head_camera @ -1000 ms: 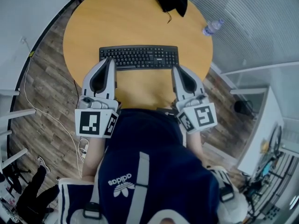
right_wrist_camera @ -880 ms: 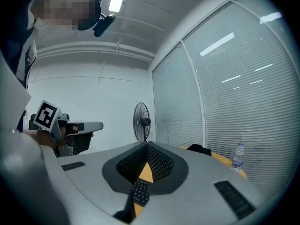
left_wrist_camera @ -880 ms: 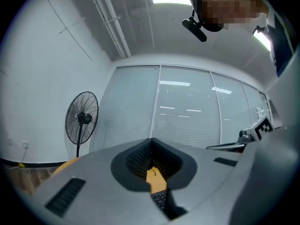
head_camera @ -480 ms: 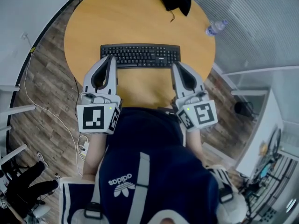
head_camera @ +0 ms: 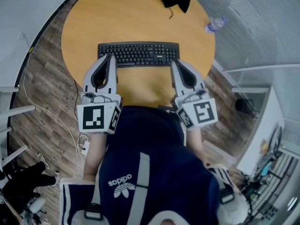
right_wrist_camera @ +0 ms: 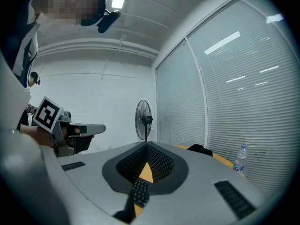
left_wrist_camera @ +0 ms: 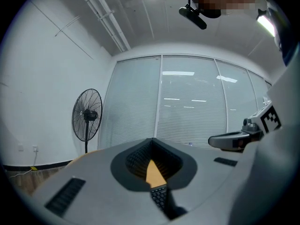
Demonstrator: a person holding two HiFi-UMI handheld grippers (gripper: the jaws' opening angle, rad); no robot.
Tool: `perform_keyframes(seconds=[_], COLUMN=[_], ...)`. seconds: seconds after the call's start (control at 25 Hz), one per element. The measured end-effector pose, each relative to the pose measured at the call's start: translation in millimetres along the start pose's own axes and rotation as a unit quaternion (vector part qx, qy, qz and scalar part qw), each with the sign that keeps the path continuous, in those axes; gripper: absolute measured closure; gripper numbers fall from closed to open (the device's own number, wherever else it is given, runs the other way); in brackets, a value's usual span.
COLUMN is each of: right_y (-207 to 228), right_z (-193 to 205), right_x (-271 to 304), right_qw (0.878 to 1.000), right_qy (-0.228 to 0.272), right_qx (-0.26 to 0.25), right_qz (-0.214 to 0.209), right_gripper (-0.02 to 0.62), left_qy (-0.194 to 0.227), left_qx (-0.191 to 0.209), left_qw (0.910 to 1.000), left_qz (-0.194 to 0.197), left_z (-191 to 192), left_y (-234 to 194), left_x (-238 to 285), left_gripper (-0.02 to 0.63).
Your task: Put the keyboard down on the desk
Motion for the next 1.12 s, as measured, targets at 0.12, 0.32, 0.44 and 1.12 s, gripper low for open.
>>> perform_keyframes(seconds=[0.12,0.32,0.44,1.12], right_y=[0.7,-2.4,-4.0,-10.9], right_z=[0.6,1.0,3.6,1.0], right_x=[1.2,3.2,2.8,4.2], right_qw=[1.000,1.000,1.000,1.000], right_qy=[-0.002,-0.003,-0.012,-0.017], right_qx=[-0.001,-0.002,-0.007,-0.018], right_qz=[-0.002,-0.005,-0.002,-0.006], right_gripper=[0.592,0.592,0.592,0.592], left_qy=[0.003,0.002,0.001,-0.001], left_qx=[-0.004,-0.007,-0.002,0.007], left_qw=[1.0000,0.9999,1.0000,0.9999], left_qz=[0.004,0.008,0.007,0.009], left_z=[-1.2,0.1,1.7,1.5], left_y=[0.8,0.5,0.4,-5.3], left_x=[3.1,5.1,3.1,-6.5], left_gripper=[0.603,0.603,0.603,0.603])
Point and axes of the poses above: the fingertips, and each gripper's own axes: x forward along the fingers, y to its right, z out of its underside, the point moved 7 cm from there along -x, backward along the fingers, and after that the axes turned 11 degrees about -x, right-handed, at the moved point
